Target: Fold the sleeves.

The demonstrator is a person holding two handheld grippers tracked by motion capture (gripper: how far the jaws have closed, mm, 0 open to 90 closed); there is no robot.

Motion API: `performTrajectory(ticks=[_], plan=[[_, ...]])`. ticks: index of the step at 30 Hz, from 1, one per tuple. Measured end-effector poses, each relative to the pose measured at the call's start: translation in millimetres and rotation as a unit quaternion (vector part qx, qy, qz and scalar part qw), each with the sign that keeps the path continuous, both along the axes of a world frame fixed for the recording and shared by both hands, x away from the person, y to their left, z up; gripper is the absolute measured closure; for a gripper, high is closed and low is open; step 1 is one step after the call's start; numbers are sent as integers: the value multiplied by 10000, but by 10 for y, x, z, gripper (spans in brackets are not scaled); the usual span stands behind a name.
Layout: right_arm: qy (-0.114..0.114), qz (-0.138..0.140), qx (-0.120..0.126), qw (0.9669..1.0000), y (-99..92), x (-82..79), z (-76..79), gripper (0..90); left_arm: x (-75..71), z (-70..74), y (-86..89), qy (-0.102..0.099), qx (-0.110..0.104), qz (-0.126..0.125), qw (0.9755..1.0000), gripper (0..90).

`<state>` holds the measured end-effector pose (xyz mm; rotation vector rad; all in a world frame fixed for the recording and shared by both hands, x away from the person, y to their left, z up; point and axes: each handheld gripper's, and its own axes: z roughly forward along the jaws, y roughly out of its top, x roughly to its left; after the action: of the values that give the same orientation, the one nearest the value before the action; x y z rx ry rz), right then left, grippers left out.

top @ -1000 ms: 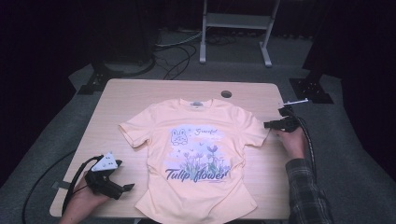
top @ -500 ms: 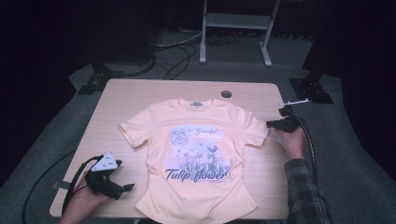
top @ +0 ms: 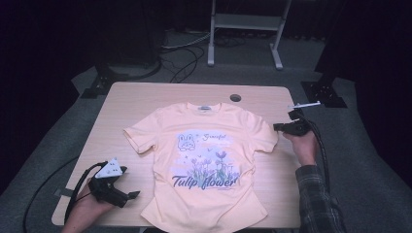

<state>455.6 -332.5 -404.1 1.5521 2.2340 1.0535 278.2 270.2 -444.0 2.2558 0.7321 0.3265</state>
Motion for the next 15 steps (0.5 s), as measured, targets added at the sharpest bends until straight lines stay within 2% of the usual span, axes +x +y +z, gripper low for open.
performTrajectory(ticks=[9,15], plan=[[-121,255,-161,9995,217,-19,68,880,0,0,0,1,-1,1,10000,0],[-231,326,13,9992,291,-36,138,881,0,0,0,1,-1,1,10000,0]])
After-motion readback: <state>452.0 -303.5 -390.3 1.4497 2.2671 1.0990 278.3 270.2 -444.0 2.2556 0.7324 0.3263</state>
